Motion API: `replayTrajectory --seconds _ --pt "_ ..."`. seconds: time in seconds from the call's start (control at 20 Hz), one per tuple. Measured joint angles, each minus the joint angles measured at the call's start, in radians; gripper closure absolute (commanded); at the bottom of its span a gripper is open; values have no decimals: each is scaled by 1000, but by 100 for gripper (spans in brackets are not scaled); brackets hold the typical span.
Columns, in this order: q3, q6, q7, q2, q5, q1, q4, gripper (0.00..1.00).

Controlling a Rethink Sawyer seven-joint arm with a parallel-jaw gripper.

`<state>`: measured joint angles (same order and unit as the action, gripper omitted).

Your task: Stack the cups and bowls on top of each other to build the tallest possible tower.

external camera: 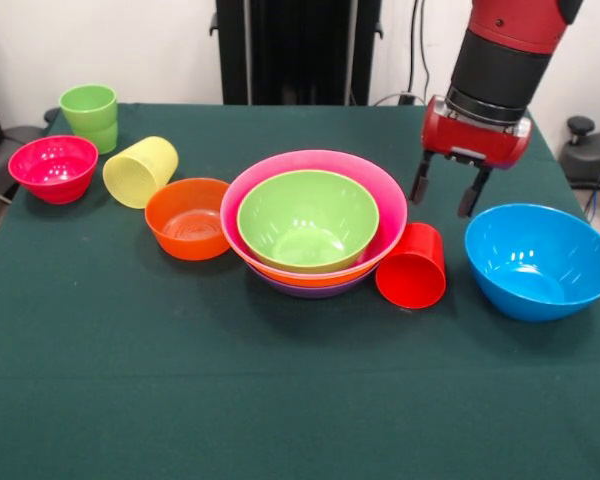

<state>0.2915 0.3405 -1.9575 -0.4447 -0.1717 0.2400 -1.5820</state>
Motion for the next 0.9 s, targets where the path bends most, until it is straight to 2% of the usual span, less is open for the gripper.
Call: replayTrajectory --seconds 0.15,0.25,0.55,0.6,0.8,0.9 --pt "5 -8 0 1 0 5 1 0" --pt "15 -46 0 4 0 16 0 0" --pt "28 -283 -21 11 0 46 -10 0" --pt "32 -385 -38 10 -1 54 -15 0" --pt "37 -513 -67 10 -6 64 -24 0" --pt "37 -536 -73 10 -7 65 -26 0"
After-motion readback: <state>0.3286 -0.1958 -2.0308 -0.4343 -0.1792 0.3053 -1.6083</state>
